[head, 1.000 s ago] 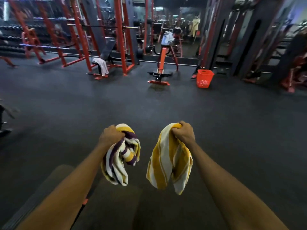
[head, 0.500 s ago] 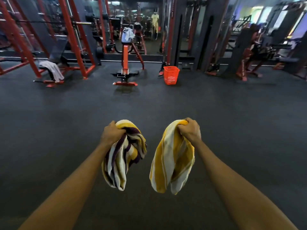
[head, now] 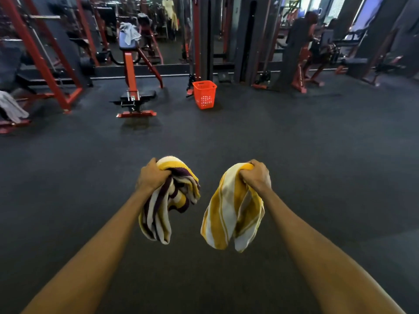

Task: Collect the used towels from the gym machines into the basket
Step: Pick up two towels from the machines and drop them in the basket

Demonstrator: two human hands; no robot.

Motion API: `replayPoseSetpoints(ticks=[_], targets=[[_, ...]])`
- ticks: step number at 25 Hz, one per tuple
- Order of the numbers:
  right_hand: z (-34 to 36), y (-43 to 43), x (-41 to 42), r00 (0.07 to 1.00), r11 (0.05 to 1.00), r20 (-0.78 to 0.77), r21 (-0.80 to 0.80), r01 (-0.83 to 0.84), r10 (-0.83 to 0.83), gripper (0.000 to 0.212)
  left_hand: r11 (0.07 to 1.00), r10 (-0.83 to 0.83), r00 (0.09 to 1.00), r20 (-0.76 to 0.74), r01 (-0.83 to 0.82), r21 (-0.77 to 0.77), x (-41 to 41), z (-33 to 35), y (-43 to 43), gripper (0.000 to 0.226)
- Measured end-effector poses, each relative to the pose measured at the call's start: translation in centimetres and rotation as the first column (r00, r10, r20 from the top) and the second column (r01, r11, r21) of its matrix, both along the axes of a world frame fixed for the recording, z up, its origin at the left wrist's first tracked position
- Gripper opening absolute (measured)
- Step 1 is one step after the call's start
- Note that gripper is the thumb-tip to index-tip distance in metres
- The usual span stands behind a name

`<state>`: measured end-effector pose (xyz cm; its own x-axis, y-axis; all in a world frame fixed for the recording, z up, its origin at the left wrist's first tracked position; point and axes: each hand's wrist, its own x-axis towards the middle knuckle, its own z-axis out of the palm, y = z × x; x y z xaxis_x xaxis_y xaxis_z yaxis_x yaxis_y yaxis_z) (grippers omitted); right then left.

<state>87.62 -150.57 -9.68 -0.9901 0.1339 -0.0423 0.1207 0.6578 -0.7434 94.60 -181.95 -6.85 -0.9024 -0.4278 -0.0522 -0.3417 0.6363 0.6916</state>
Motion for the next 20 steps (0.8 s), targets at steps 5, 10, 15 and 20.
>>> replayPoseSetpoints(ticks=[5,10,15,20], targets=[[-1.9,-0.4,-12.7,1.000,0.999,0.023,-0.029,0.017,-0.016,0.034,1.000,-0.029,0.999,0.024,0.029,0.006,-13.6,-1.6,-0.9,0.034],[-2.1,-1.8,-25.4,0.998,0.999,0.058,-0.033,0.004,-0.002,0.029,0.999,-0.034,0.997,0.069,0.035,-0.007,-26.9,-1.5,-1.5,0.037],[-2.0,-4.2,-37.6,0.998,1.000,0.057,0.004,0.001,-0.002,0.039,0.999,-0.029,0.998,0.049,0.030,-0.016,-39.7,-0.7,-2.2,0.038],[-2.6,-7.3,-49.5,0.999,0.999,0.032,0.043,0.024,-0.026,0.040,0.999,-0.033,0.997,0.062,0.034,-0.004,-52.2,-1.4,-4.4,0.033]])
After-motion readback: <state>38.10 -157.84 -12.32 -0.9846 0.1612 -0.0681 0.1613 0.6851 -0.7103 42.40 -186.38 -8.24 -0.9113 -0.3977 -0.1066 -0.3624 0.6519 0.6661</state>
